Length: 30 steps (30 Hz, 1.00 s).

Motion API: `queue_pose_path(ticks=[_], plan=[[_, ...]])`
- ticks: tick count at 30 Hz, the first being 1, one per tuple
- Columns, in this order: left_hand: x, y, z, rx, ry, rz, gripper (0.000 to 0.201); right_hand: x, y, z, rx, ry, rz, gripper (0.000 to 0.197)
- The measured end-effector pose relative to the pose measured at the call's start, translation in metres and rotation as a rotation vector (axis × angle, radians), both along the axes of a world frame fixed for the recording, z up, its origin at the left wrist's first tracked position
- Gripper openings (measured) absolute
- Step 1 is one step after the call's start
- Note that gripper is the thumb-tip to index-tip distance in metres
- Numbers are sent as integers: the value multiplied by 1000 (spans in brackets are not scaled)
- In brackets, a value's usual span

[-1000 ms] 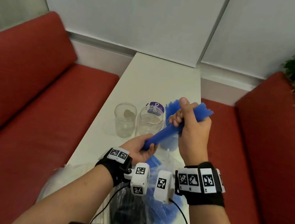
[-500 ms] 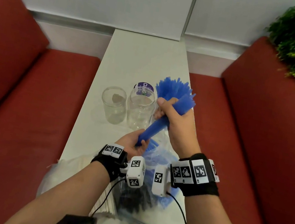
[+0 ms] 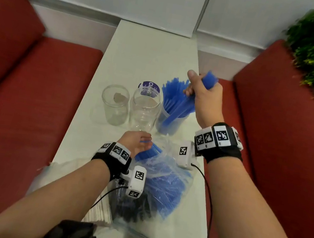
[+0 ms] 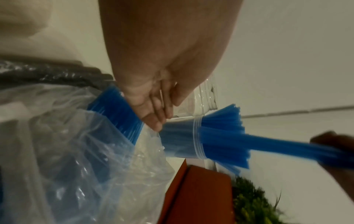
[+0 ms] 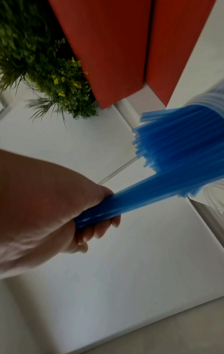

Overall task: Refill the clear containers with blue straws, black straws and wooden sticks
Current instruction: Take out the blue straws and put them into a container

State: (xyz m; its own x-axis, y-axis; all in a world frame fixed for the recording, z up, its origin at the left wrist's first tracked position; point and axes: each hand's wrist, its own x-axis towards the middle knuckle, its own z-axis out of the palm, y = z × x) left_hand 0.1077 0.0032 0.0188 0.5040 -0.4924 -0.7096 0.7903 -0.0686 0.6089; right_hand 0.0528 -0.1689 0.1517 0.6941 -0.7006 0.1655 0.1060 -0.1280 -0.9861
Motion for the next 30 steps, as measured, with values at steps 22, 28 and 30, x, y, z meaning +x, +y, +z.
queue_pose_path(ticks=[22, 28, 30], plan=[[-9, -26, -15, 755, -1416, -1622, 25, 49, -35, -18, -109, 76, -44, 43], [-10, -30, -19, 931, -1550, -1682, 22, 45, -25, -53, -72, 245, 8, 32], [-9, -28, -19, 972, -1592, -1693, 21, 44, -28, -51, -88, 181, 3, 17]])
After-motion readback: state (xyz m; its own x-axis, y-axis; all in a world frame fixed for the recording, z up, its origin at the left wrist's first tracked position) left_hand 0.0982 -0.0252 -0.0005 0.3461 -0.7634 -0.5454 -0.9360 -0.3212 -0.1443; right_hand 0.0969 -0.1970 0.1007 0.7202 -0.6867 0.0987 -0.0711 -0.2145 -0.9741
